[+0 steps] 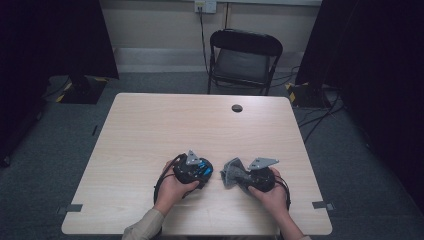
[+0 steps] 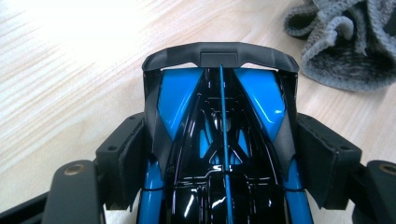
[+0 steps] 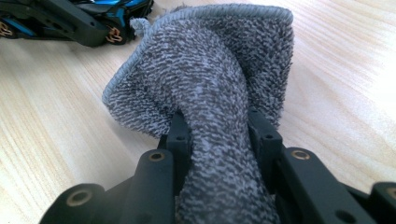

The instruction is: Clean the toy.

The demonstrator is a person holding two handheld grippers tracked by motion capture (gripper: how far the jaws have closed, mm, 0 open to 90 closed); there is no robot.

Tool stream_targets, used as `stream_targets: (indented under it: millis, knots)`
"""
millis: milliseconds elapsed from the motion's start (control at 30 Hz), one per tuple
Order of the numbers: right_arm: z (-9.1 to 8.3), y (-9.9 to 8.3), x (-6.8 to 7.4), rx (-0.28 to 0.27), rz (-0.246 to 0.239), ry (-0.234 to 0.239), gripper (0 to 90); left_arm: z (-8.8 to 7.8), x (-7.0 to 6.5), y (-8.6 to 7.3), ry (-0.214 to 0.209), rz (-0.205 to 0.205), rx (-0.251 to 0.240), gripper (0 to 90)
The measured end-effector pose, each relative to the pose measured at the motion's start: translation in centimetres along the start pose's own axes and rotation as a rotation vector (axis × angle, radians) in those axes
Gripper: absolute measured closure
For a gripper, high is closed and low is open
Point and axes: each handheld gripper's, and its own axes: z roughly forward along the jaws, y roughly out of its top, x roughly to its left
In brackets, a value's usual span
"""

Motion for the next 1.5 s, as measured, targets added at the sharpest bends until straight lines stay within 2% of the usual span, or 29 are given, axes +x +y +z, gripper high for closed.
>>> stream_targets:
  millis: [200, 333, 367, 400, 433, 533, 567, 600, 633, 667, 700, 733, 767, 800, 867, 933, 1033, 1100, 1233, 1500]
  knots:
    - [0.0, 0.1, 0.1, 0.000, -0.001, -0.009, 67.4, -0.9, 0.0, -0.4, -0.012, -0.007, -0.026, 25.7]
    - [-0.1, 0.4, -0.1, -0.017, 0.042, 0.004, 68.6, -1.5, 0.0, -0.6, -0.027, -0.018, -0.033, 25.7]
    - [-0.2, 0.6, -0.2, -0.021, 0.044, 0.001, 68.8, -1.7, 0.0, -0.7, -0.027, -0.010, -0.035, 25.6]
    - [-0.2, 1.0, -0.1, -0.020, 0.035, 0.001, 68.9, -1.8, 0.0, -0.7, -0.025, 0.004, -0.037, 25.7]
    - [-0.1, 1.5, -0.1, -0.021, 0.026, 0.001, 68.9, -1.9, -0.1, -0.8, -0.035, -0.008, -0.045, 25.7]
    - [0.1, 3.5, 0.3, -0.019, -0.010, -0.011, 68.9, -2.1, -0.2, -1.0, -0.038, -0.005, -0.054, 25.7]
    - [0.3, 4.1, 0.4, -0.019, -0.020, -0.017, 68.9, -2.2, -0.2, -1.0, -0.046, -0.013, -0.057, 25.7]
    - [0.5, 4.7, 0.5, -0.020, -0.023, -0.020, 68.9, -2.3, -0.2, -1.1, -0.041, 0.002, -0.054, 25.7]
    - [0.8, 5.2, 0.6, -0.021, -0.025, -0.021, 68.9, -2.4, -0.3, -1.1, -0.053, -0.012, -0.060, 25.6]
    - [1.2, 5.7, 0.7, -0.020, -0.025, -0.024, 68.9, -2.5, -0.3, -1.1, -0.045, 0.004, -0.060, 25.7]
    - [1.6, 6.0, 0.7, -0.018, -0.020, -0.024, 68.9, -2.6, -0.4, -1.1, -0.056, -0.008, -0.066, 25.6]
    - [2.1, 6.3, 0.9, -0.014, -0.012, -0.021, 68.9, -2.8, -0.3, -1.1, -0.049, 0.002, -0.072, 25.7]
    - [2.6, 6.6, 1.0, -0.009, -0.010, -0.020, 68.9, -2.9, -0.5, -1.1, -0.064, -0.008, -0.073, 25.7]
    - [3.1, 6.8, 1.2, -0.005, -0.005, -0.021, 68.9, -3.0, -0.5, -1.1, -0.063, 0.001, -0.072, 25.6]
    - [4.1, 7.2, 1.6, -0.005, 0.009, 0.002, 68.9, -3.1, -0.7, -1.1, -0.069, -0.004, -0.078, 25.7]
    - [4.7, 7.6, 2.1, 0.003, -0.009, 0.013, 68.9, -3.1, -0.7, -1.1, -0.062, 0.012, -0.081, 25.6]
    - [5.1, 8.0, 3.1, 0.015, -0.050, 0.049, 69.2, -3.1, -0.7, -1.1, -0.071, 0.000, -0.084, 25.6]
    - [4.8, 8.1, 3.5, 0.021, -0.084, 0.056, 69.3, -3.2, -0.6, -1.1, -0.069, -0.005, -0.085, 25.6]
    - [4.0, 8.1, 3.6, 0.011, -0.102, 0.072, 69.7, -3.2, -0.3, -1.2, -0.058, -0.023, -0.086, 25.6]
    - [3.0, 7.4, 4.2, 0.023, -0.149, 0.131, 70.8, -3.1, -0.2, -1.1, -0.046, -0.010, -0.075, 25.7]
